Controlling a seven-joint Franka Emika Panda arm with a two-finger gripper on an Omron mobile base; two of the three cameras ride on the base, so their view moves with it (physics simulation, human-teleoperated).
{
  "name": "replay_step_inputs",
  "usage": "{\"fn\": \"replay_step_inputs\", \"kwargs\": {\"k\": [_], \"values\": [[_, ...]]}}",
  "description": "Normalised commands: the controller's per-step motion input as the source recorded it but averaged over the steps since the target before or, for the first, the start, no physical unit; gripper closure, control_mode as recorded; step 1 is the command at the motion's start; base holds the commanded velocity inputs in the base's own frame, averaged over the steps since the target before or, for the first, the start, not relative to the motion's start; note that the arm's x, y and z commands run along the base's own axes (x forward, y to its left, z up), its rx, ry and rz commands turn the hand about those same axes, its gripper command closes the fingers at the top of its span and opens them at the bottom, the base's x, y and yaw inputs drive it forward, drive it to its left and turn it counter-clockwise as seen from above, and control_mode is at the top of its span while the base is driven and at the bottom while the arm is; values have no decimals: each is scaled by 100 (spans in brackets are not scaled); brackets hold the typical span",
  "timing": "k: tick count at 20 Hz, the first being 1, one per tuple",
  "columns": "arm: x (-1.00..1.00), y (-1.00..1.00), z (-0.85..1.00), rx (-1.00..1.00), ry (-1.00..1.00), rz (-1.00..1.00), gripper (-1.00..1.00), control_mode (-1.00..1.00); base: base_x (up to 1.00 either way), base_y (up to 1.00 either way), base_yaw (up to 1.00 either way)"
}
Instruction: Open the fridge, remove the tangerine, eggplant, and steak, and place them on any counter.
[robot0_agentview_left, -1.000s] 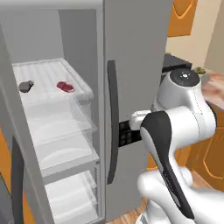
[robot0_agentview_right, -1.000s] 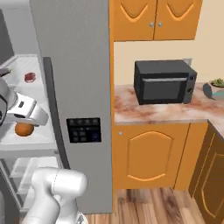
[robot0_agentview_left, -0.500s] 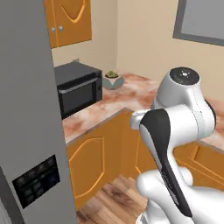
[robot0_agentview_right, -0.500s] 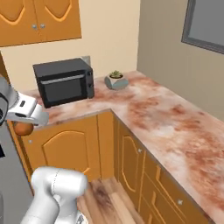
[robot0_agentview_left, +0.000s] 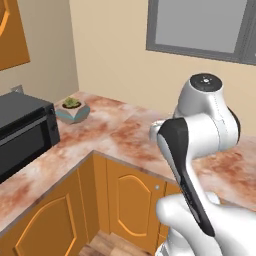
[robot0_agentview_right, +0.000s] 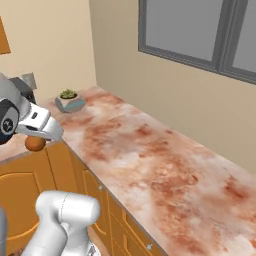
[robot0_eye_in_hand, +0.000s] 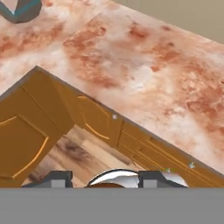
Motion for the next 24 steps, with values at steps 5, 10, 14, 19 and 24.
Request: {"fn": "replay_step_inputs", "kwargs": {"k": [5, 10, 14, 19, 24], "values": [[100, -82, -58, 3, 0, -36, 100, -100, 0, 0, 0], [100, -100, -100, 11, 3, -32, 100, -100, 0, 0, 0], [100, -94, -98, 10, 2, -25, 100, -100, 0, 0, 0], [100, -71, -77, 3, 0, -23, 100, -100, 0, 0, 0], [100, -39, -52, 0, 5, -22, 100, -100, 0, 0, 0]]}}
